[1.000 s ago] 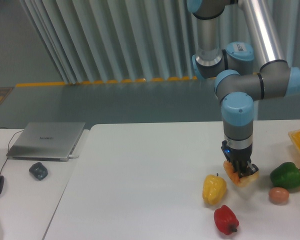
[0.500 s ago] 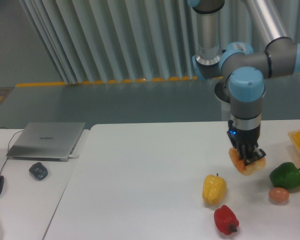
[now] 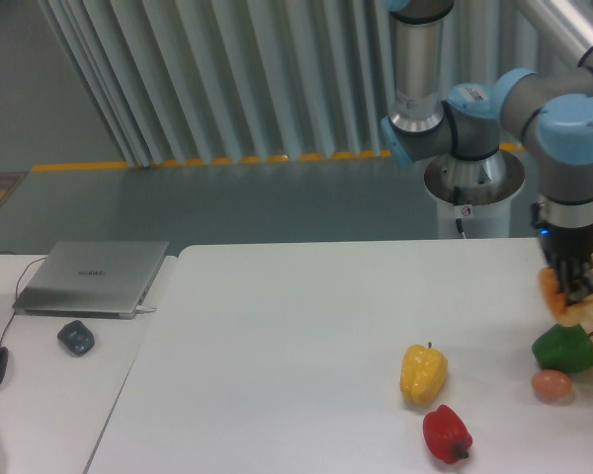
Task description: Place the triangular bread in the basket
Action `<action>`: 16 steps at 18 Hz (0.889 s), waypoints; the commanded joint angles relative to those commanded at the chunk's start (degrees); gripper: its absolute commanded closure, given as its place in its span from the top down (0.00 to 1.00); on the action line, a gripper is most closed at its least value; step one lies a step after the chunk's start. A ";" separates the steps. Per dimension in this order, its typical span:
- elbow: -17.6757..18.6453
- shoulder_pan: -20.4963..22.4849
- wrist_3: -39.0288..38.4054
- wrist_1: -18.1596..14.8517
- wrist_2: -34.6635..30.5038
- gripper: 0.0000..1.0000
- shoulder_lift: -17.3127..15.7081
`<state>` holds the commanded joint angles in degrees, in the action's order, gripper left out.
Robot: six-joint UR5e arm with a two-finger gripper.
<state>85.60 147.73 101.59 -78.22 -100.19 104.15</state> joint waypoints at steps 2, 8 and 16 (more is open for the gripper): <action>0.18 1.58 2.27 0.17 0.00 0.22 0.00; 0.97 5.54 10.11 3.69 0.52 0.27 0.79; 6.85 7.74 10.38 2.55 -0.27 0.46 2.02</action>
<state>92.46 155.48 111.97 -75.67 -100.46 106.17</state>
